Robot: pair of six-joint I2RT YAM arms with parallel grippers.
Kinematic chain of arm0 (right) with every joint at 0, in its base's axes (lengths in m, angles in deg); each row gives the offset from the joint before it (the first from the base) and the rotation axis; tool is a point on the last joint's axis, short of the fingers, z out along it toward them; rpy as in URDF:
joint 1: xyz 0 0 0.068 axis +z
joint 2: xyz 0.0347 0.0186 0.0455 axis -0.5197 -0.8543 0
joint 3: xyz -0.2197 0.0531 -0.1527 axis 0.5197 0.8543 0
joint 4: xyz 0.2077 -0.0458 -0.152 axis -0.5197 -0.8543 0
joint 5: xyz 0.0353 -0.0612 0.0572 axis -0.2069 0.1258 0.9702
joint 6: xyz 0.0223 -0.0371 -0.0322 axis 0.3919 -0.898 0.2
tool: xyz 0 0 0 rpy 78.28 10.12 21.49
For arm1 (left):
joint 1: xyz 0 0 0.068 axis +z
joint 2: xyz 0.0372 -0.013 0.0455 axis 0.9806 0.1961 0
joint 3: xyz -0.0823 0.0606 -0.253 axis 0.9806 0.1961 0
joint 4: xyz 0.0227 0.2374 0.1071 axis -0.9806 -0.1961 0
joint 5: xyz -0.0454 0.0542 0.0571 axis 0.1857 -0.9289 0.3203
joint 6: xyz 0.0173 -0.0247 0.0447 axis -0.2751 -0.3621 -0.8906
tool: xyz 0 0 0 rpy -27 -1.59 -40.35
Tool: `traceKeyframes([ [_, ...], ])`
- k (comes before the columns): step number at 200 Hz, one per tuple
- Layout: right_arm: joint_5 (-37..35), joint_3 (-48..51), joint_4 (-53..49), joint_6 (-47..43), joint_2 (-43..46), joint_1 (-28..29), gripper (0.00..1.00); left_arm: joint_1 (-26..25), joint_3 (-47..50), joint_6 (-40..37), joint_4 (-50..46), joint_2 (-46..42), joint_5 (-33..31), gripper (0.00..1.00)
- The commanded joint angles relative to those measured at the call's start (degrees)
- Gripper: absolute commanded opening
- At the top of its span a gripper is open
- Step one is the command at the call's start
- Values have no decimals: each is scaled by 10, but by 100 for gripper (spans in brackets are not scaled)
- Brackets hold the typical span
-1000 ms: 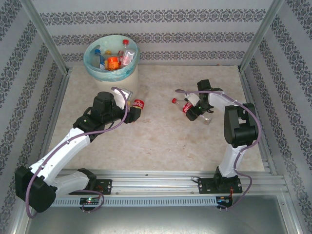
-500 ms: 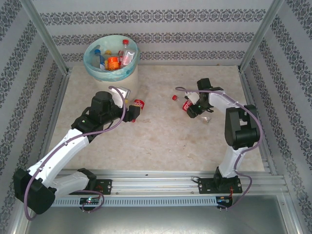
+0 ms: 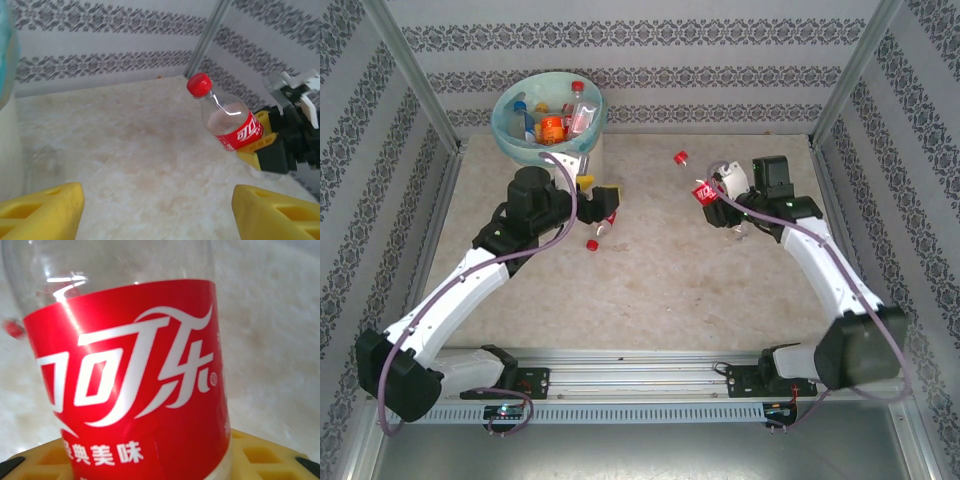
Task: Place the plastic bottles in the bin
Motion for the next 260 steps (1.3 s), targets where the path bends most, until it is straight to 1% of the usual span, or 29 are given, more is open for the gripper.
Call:
traceKeyframes([
  [1,97,12,48,48,49,26,50,-3,-24,54,92,15,68,78],
  [31,147,13,105,107,99,64,49,-3,-30,97,174,34,144,79],
  [61,194,15,178,160,127,96,49,-4,-24,126,236,35,204,79],
  [85,214,4,205,187,134,113,49,-4,-14,153,287,29,253,79],
  [109,230,-8,216,206,137,129,49,-3,3,199,379,25,322,80],
  [126,227,-16,225,227,135,140,49,-4,12,227,430,23,352,81],
  [165,226,-36,230,249,122,173,48,-6,22,269,503,26,390,82],
  [195,230,-54,224,257,102,200,48,-9,20,267,503,27,396,81],
  [223,230,-61,232,269,89,210,48,-10,20,262,501,24,396,81],
  [241,248,-67,236,274,80,218,49,-10,21,256,497,20,393,81],
  [260,270,-73,235,273,70,230,50,-11,22,247,484,19,386,78],
])
